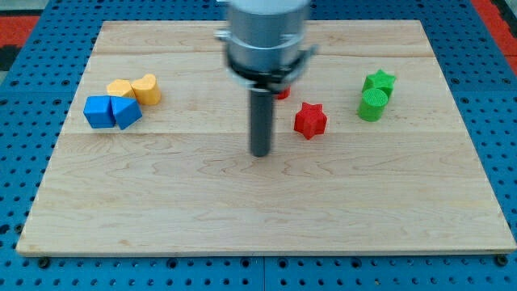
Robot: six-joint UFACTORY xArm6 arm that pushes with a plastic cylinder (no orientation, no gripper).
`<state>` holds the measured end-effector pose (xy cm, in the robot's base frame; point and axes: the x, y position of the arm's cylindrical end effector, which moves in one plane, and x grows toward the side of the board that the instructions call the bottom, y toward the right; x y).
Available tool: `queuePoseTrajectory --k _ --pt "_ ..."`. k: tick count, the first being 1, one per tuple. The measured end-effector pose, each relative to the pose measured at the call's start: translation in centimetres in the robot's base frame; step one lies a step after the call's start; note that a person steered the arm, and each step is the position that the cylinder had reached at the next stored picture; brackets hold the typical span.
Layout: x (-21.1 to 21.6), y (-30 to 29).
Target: Move the red star towards the bottom right
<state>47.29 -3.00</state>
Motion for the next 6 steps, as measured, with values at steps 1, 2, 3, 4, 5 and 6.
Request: queuePoseTrajectory --k 1,2,3,4,5,6 --pt "-4.4 -0.6" --pt "-7.0 1.8" --pt "-5.9 8.7" --pt "-4.5 13.6" --pt "-3.9 14.1" --pt "0.1 17.9"
